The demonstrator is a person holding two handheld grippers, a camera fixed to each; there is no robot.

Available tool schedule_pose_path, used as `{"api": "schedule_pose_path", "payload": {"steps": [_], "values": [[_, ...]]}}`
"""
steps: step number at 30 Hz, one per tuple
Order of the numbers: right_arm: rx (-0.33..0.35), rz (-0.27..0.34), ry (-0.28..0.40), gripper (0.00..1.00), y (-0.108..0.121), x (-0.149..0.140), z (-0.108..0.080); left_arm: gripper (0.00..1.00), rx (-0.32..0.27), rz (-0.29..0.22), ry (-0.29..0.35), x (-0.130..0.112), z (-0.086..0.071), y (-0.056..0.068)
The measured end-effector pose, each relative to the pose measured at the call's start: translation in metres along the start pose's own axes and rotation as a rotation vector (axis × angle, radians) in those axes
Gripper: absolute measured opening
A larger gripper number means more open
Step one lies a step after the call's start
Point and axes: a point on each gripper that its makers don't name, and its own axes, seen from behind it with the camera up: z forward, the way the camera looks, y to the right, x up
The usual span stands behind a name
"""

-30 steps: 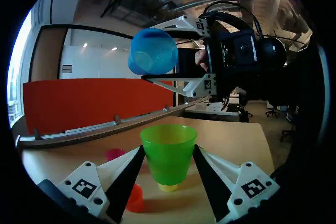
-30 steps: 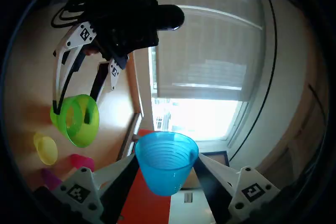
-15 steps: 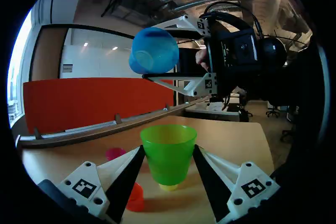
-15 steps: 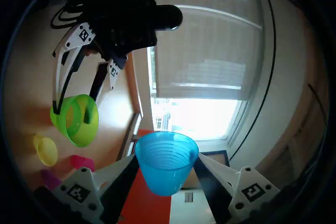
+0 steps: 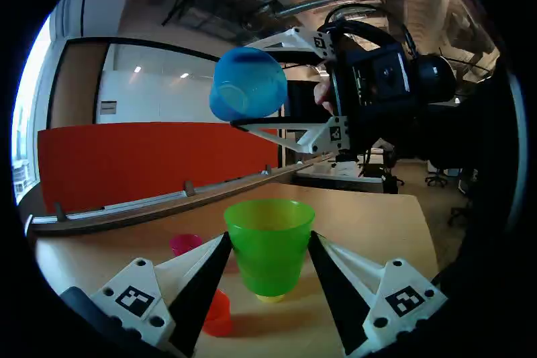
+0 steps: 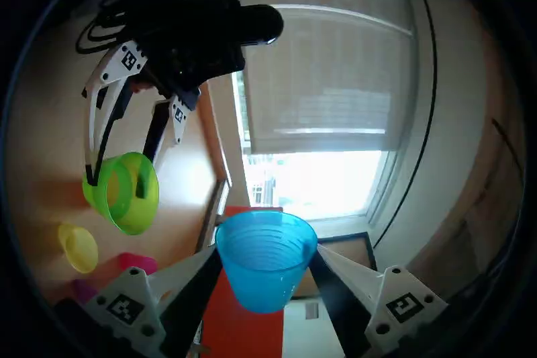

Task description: Pour water

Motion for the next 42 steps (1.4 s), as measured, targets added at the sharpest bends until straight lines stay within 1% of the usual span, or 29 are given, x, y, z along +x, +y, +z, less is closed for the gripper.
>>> {"api": "schedule_pose_path", "payload": {"steps": [8, 20, 23, 29, 33, 42], "values": [[0.015, 0.155, 0.016, 0.89, -0.009, 0.002, 0.001, 0.83, 0.003, 0.003, -0.003, 0.002, -0.003, -0.001], [0.013, 0.424, 0.033, 0.88, -0.019, 0.002, 0.0, 0.82, 0.011, 0.009, -0.014, 0.002, -0.006, -0.002], [0.009, 0.495, 0.034, 0.89, -0.02, 0.001, 0.0, 0.83, 0.012, 0.009, -0.015, 0.002, -0.006, -0.001], [0.0, 0.656, 0.032, 0.88, -0.019, -0.002, -0.001, 0.82, 0.013, 0.012, -0.019, 0.002, -0.007, -0.001], [0.006, 0.763, 0.041, 0.89, -0.02, -0.003, -0.003, 0.82, 0.013, 0.014, -0.021, 0.001, -0.008, 0.0], [0.033, 0.959, 0.052, 0.89, -0.025, -0.001, -0.006, 0.82, 0.019, 0.013, -0.023, 0.002, -0.01, -0.003]]}}
